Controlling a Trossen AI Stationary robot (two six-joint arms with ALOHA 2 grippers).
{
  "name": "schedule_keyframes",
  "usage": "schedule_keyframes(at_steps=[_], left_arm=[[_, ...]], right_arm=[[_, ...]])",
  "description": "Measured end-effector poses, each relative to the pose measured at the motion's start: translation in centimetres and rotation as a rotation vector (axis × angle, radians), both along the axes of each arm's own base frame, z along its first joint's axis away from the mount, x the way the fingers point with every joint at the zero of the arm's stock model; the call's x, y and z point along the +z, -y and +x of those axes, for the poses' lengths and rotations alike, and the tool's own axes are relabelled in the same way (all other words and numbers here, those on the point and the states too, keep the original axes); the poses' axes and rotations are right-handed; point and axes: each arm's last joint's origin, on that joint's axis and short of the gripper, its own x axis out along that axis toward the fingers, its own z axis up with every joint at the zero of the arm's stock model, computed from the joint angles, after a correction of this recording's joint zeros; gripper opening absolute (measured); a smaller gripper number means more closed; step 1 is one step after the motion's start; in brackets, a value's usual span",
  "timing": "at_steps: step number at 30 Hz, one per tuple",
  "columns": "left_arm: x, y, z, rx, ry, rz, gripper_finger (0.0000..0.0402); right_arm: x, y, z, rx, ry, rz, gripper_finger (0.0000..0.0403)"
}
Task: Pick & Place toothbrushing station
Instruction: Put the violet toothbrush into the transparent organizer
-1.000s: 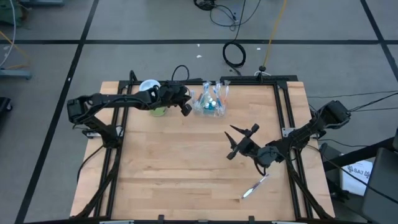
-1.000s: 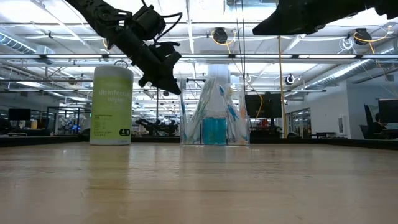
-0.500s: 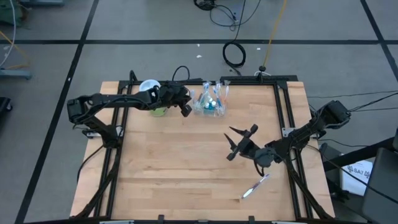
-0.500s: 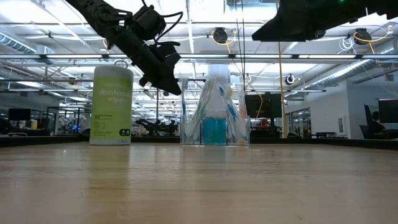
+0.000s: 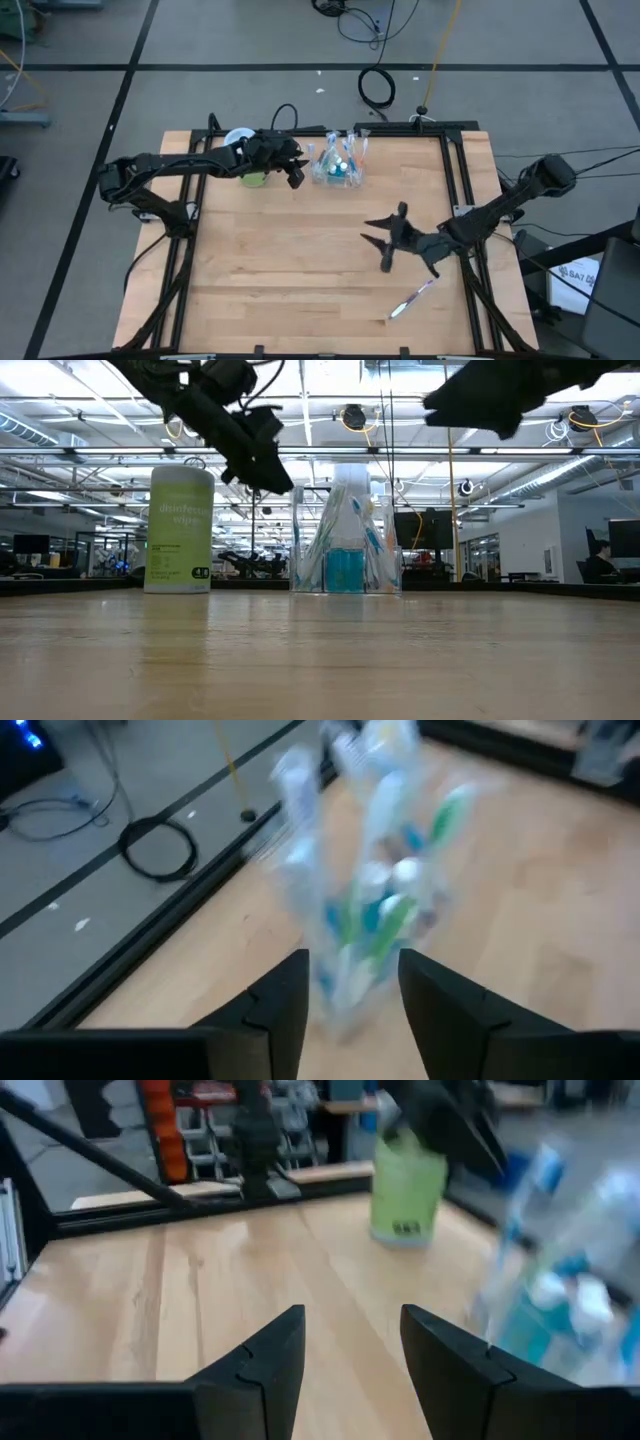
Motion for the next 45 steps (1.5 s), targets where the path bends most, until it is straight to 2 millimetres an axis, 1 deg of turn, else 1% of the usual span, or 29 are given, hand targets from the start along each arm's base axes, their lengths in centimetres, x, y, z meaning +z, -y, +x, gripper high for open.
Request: schedule_keyframes(at_steps=[2,6,9,12,15,18,21,23,25,29,34,37,40,45], left_arm=[[0.7,0.6,-0.3,-0.017,0.014,-0.004,0.0165],[1.8,2.0,-0.5,-0.057,0.044,0.008,0.0166],[2.2,2.7,-0.4,-0.083,0.066,0.016,0.0166],[2.2,3.1,-0.3,-0.098,0.060,0.014,0.0166],[2.3,3.1,-0.3,-0.112,0.062,0.036,0.0166],[2.5,3.1,-0.2,-0.121,0.073,0.073,0.0166],[2.8,3.0,0.0,-0.104,0.102,0.099,0.0166],[3.1,2.9,0.1,-0.105,0.124,0.124,0.0166],[3.4,2.9,0.2,-0.119,0.146,0.164,0.0166],[4.0,2.8,0.4,-0.126,0.195,0.208,0.0166],[4.4,2.8,0.5,-0.133,0.223,0.244,0.0166],[4.6,2.7,0.5,-0.140,0.231,0.268,0.0166],[4.6,2.7,0.5,-0.144,0.227,0.277,0.0166],[4.6,2.7,0.5,-0.153,0.217,0.296,0.0166]], right_arm=[[0.4,0.6,-1.1,-0.030,-0.015,0.098,0.0157],[0.8,1.6,-3.2,-0.053,-0.050,0.395,0.0156],[0.7,1.7,-3.8,-0.043,-0.077,0.535,0.0148],[0.4,1.4,-3.5,-0.007,-0.105,0.655,0.0135],[0.0,1.2,-2.7,0.003,-0.150,0.751,0.0127],[0.0,1.1,-1.7,0.038,-0.167,0.809,0.0122],[-0.3,0.9,-1.3,0.055,-0.195,0.918,0.0121],[-0.9,0.8,-1.2,0.019,-0.236,1.004,0.0121],[-1.6,0.5,-1.4,-0.015,-0.323,1.093,0.0121],[-2.8,-0.6,-2.1,-0.104,-0.504,1.340,0.0121],[-3.4,-2.3,-2.6,-0.219,-0.604,1.575,0.0121],[-3.5,-3.2,-3.3,-0.292,-0.696,1.697,0.0121],[-3.7,-4.0,-4.1,-0.390,-0.769,1.769,0.0121],[-4.7,-4.0,-5.5,-0.539,-0.848,1.681,0.0121]])
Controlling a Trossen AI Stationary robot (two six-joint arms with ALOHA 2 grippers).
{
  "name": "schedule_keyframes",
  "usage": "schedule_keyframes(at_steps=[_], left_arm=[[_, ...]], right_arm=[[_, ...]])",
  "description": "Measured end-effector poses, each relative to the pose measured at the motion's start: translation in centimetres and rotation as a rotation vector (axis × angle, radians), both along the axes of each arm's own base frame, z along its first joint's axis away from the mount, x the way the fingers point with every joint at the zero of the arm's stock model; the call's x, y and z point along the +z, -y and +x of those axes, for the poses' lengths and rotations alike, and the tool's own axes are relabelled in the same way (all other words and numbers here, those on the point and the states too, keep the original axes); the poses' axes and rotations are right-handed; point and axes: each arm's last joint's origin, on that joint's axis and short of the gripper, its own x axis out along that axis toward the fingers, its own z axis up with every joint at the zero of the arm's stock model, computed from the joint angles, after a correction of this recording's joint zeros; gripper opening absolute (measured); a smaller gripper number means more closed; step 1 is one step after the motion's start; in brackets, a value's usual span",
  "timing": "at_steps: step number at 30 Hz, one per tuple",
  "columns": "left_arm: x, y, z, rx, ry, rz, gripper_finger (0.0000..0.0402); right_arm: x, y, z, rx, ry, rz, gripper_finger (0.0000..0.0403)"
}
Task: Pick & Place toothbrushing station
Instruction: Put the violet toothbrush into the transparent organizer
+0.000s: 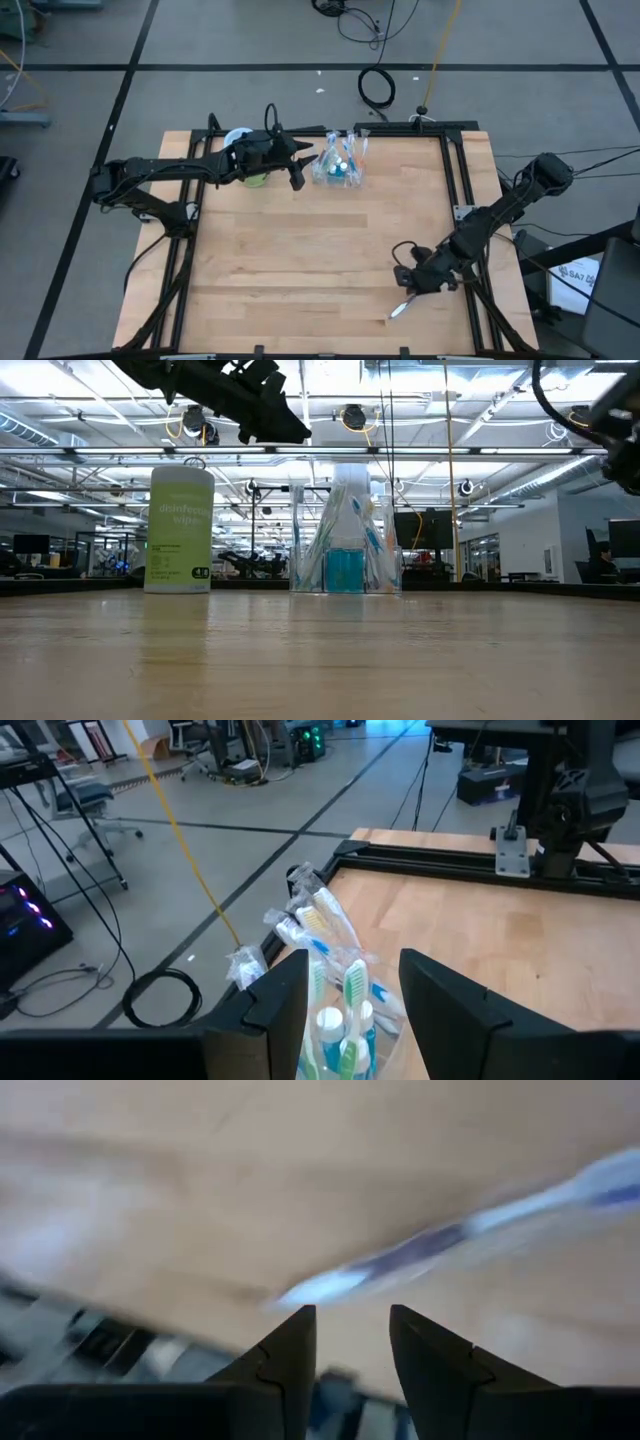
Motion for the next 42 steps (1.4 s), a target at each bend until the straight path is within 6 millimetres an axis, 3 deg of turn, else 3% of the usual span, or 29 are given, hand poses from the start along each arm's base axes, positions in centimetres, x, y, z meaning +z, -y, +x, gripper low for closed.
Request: schedule_keyframes(at_steps=[5,10,26,42], left_arm=[[0.0,0.0,0.0,0.001,0.001,-0.004,0.0166],[0.0,0.0,0.0,0.003,0.005,-0.013,0.0166],[0.0,0.4,0.1,-0.002,0.021,-0.052,0.0166],[0.0,0.6,0.2,-0.015,0.022,-0.057,0.0166]], right_arm=[[-0.3,0.1,-0.6,0.035,-0.116,0.039,0.0121],[-0.7,0.0,-1.0,0.036,-0.112,0.007,0.0121],[-4.9,0.2,-2.1,0.041,-0.197,-0.068,0.0121],[-5.3,0.6,-1.9,-0.008,-0.091,-0.208,0.0115]])
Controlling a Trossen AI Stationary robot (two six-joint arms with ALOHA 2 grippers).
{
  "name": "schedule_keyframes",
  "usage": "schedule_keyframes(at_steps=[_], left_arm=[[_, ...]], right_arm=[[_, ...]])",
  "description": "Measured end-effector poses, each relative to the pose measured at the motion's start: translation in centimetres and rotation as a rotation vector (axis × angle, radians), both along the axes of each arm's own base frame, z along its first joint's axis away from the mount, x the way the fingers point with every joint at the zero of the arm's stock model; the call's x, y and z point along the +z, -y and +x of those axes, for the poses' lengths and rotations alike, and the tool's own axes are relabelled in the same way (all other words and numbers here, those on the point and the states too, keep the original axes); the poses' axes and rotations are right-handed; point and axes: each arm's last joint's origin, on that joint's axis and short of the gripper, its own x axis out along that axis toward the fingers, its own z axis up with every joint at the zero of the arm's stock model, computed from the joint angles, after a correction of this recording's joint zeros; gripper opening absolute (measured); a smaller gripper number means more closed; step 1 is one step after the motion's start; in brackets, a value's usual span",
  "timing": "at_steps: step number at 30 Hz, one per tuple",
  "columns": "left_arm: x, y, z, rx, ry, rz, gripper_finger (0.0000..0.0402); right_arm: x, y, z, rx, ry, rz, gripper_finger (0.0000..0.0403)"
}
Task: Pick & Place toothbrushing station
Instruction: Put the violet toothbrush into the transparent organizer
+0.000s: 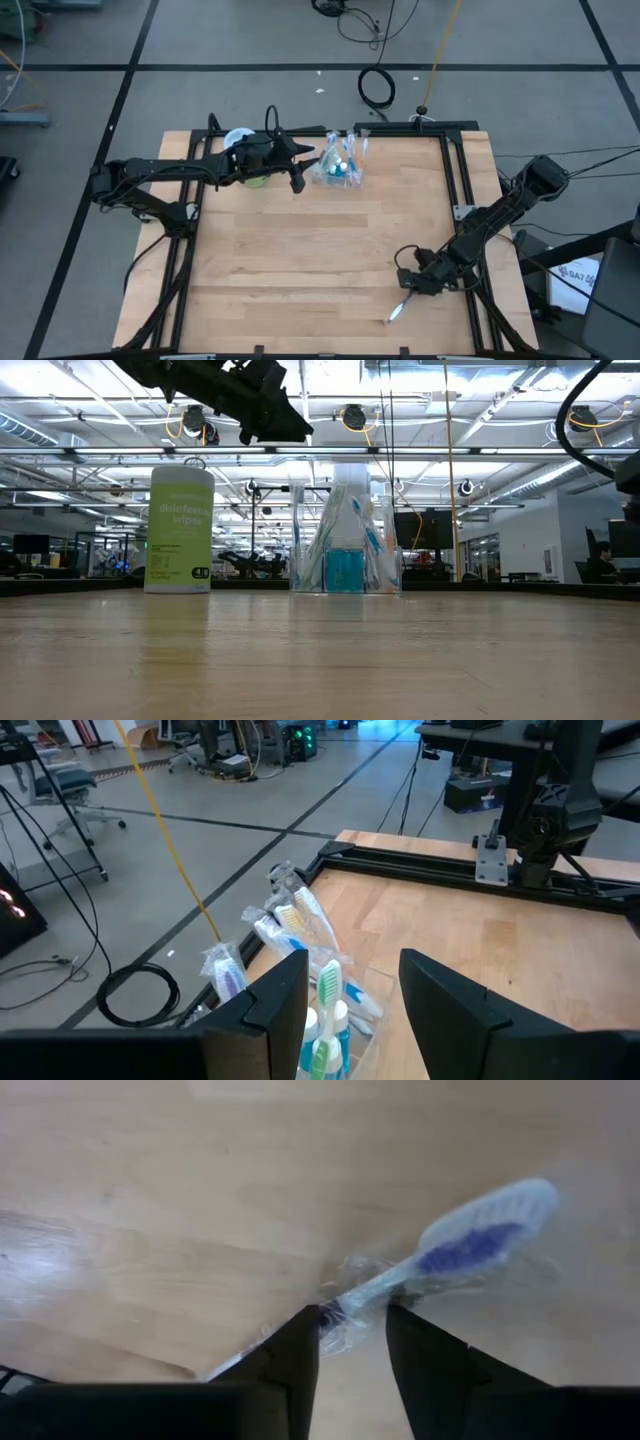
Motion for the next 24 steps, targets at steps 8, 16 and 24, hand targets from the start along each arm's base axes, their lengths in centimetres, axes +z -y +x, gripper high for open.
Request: schedule_keyframes(at_steps=[8,16,24], left_arm=[[0.0,0.0,0.0,0.000,0.000,-0.002,0.0166],[0.0,0.0,0.0,0.000,-0.001,-0.002,0.0166],[0.0,0.0,0.0,0.000,-0.002,-0.002,0.0166]], right_arm=[[-0.1,0.3,-0.1,0.061,0.034,-0.075,0.0028],[0.0,0.7,0.6,0.116,0.182,-0.240,0.0013],[0.3,2.2,2.6,0.238,0.351,-0.427,0.0000]])
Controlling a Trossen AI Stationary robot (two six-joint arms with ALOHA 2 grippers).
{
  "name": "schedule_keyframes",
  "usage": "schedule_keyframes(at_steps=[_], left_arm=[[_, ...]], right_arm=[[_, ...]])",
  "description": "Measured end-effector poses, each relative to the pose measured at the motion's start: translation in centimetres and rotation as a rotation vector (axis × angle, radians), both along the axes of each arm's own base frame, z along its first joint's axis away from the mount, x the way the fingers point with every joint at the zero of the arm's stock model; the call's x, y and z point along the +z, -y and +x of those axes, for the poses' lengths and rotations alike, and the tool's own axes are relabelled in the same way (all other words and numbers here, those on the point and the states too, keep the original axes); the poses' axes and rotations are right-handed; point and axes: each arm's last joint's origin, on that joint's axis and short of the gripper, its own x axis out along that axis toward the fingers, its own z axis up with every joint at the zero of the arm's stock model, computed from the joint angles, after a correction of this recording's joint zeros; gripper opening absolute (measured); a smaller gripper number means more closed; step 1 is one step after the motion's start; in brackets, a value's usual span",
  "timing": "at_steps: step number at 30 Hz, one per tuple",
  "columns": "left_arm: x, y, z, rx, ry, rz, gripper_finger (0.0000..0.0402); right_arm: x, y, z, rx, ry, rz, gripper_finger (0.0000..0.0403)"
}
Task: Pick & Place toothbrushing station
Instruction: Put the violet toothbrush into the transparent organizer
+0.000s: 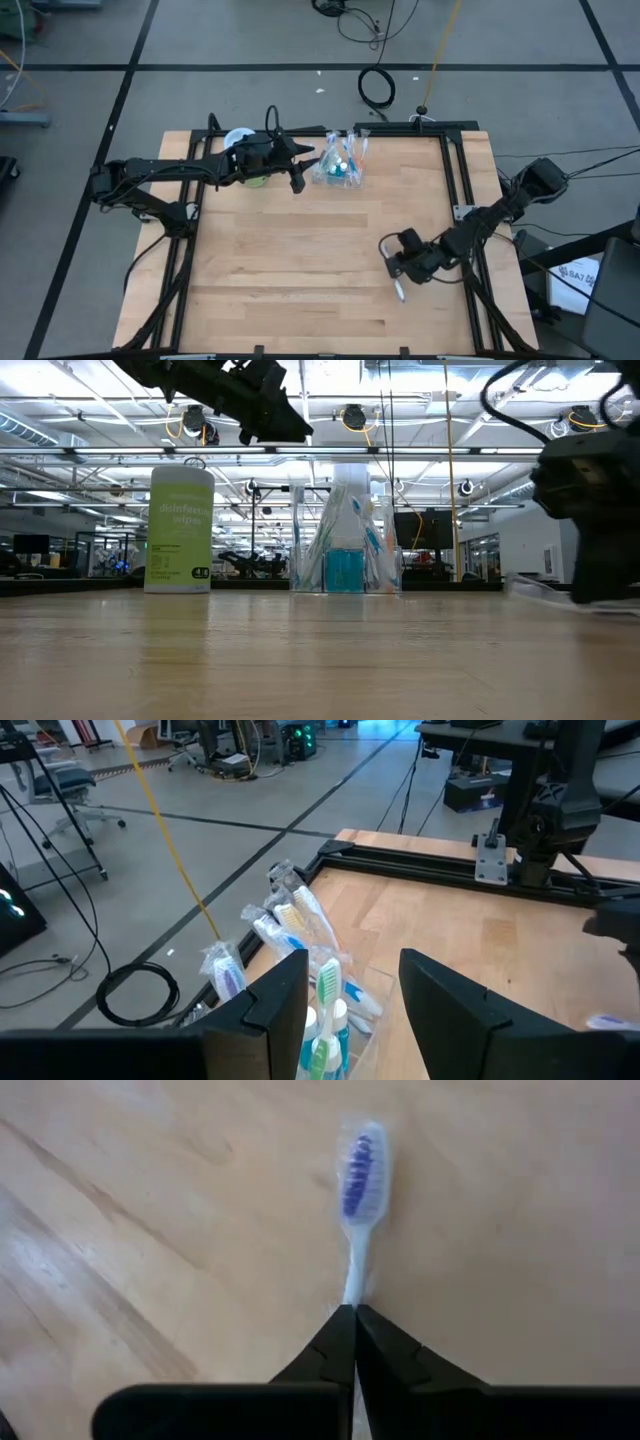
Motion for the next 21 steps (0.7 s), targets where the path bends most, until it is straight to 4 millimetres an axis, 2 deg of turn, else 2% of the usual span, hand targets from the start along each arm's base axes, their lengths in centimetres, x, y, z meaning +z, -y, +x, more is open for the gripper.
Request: schedule_keyframes(at_steps=[5,10,17,21], left_arm=[[-0.2,0.0,0.0,0.000,-0.018,-0.005,0.0166],[-0.4,0.0,-0.1,0.000,-0.040,-0.012,0.0166],[-0.9,0.5,-0.1,-0.005,-0.082,-0.051,0.0166],[-1.0,1.1,0.0,-0.030,-0.094,-0.048,0.0166]], right_arm=[[0.1,1.5,1.1,0.076,0.016,-0.092,0.0000],[0.9,3.2,3.0,0.171,0.120,-0.199,0.0000],[2.4,6.8,5.1,0.251,0.252,-0.399,0.0000],[3.9,8.9,6.1,0.278,0.351,-0.556,0.0000]])
